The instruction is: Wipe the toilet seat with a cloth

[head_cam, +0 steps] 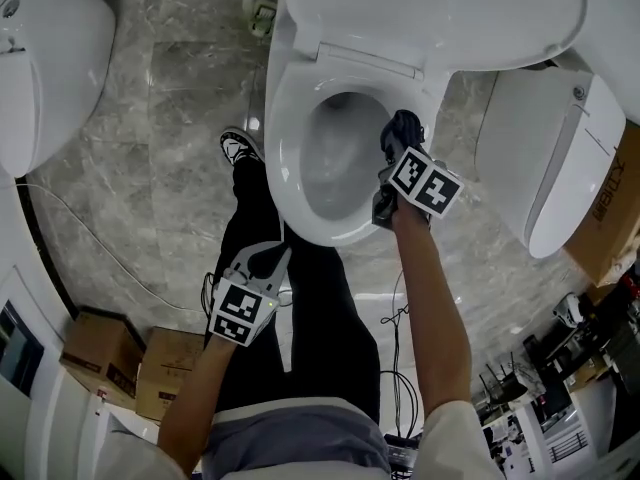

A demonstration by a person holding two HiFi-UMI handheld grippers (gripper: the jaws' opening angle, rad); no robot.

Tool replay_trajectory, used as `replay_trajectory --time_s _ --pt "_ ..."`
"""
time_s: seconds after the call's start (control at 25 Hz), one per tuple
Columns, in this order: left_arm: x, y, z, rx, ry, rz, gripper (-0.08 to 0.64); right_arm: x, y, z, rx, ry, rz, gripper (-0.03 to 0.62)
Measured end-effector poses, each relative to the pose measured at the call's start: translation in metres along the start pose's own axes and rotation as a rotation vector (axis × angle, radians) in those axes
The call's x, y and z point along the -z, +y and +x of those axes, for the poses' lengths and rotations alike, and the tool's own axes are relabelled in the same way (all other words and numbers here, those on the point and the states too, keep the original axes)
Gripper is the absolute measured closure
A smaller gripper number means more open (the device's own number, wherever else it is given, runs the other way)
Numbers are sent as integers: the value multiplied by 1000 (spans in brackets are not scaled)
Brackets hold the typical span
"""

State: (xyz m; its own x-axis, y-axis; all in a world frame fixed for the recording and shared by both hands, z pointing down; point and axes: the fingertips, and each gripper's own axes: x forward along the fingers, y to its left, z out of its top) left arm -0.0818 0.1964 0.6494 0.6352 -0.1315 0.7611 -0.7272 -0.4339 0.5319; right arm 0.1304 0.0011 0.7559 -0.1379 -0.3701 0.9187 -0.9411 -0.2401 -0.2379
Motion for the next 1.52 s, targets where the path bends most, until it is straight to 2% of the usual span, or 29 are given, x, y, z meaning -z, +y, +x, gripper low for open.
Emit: replay_trajectory --time_s 0.08,0.24,0.52,0.8,1.0,1.16,1.32,1.52 --pt "-1 -3 -10 15 -1 -8 548 -9 3 10 21 -6 8 491" --pt "-8 2 -28 26 -47 -107 546 -26 14 27 38 -13 37 491" --pt "-13 17 -48 29 -87 -203 548 -35 34 38 72 6 34 491" --pt "-5 35 -55 18 -71 -214 548 -30 88 50 41 38 -147 491" --pt "-9 42 -64 25 -96 -245 548 -28 106 52 57 37 -160 489" --pt "-17 53 -74 17 -135 -284 548 -22 116 54 56 45 -217 489" --pt "-30 59 -80 13 -179 -309 546 -19 130 54 47 58 -337 489" --pt "-29 59 -86 17 -194 -347 546 -2 152 55 21 78 -520 488"
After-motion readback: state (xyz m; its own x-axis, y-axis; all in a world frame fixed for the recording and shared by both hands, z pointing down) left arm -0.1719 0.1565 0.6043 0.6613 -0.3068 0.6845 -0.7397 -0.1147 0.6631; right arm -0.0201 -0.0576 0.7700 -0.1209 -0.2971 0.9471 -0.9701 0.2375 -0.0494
